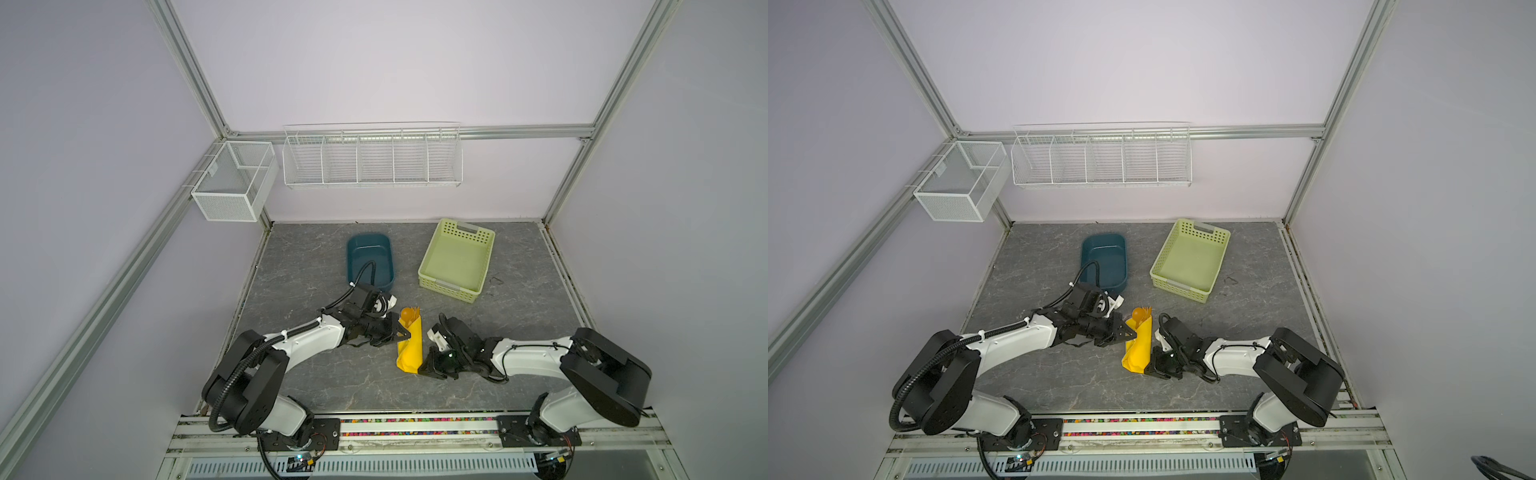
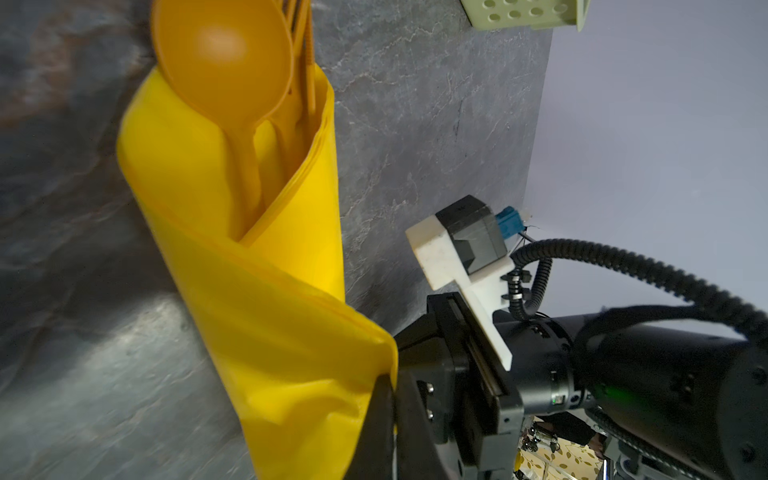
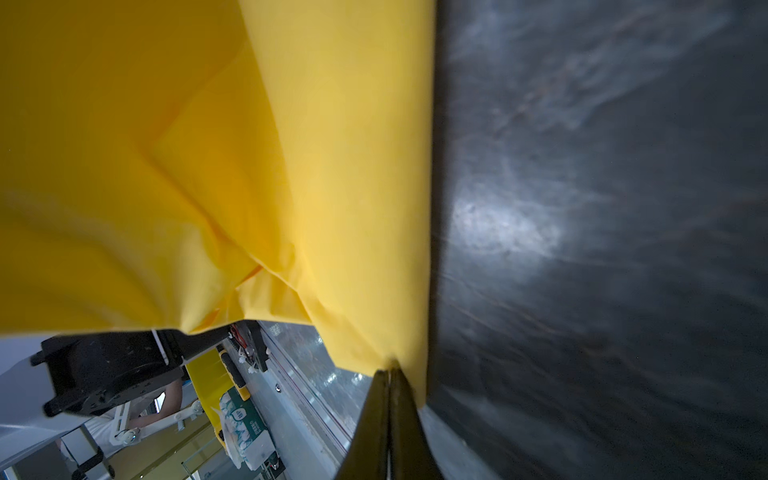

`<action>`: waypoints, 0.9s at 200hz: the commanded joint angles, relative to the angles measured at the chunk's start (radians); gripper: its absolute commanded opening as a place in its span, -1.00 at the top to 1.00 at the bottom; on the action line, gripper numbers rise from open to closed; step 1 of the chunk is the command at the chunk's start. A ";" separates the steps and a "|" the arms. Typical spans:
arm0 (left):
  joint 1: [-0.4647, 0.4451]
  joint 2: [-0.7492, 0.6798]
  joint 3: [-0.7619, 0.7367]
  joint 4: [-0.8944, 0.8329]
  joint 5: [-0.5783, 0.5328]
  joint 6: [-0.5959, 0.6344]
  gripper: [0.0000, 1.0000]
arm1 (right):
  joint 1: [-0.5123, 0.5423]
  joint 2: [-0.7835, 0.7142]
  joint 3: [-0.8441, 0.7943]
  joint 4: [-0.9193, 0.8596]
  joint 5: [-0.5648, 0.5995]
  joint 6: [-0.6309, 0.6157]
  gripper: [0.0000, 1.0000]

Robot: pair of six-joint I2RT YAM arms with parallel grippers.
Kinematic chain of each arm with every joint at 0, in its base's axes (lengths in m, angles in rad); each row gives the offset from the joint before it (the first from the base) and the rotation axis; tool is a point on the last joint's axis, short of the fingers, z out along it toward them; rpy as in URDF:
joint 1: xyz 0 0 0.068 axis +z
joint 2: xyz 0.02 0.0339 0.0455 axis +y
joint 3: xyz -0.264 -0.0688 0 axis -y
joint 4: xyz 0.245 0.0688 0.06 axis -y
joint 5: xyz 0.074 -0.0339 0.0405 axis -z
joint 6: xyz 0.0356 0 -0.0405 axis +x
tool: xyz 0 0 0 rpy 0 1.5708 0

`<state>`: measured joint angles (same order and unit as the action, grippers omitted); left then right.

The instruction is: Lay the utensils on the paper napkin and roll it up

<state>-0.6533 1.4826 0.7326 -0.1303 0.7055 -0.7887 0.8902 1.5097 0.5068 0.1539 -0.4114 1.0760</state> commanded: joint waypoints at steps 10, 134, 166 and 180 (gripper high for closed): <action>-0.037 0.045 0.056 0.057 0.017 -0.040 1.00 | -0.008 0.015 -0.003 -0.049 0.020 -0.012 0.86; -0.153 0.297 0.183 0.170 0.021 -0.113 1.00 | -0.010 -0.005 -0.033 -0.023 0.028 -0.005 0.86; -0.157 0.317 0.180 0.181 0.018 -0.111 1.00 | -0.012 -0.090 -0.047 -0.081 0.065 0.003 0.85; -0.157 0.324 0.174 0.187 0.014 -0.113 1.00 | -0.016 -0.145 -0.057 -0.115 0.085 0.007 0.82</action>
<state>-0.7975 1.7638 0.9012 0.0326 0.7563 -0.8856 0.8673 1.4429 0.4728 0.1028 -0.3801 1.1164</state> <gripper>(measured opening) 0.047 0.082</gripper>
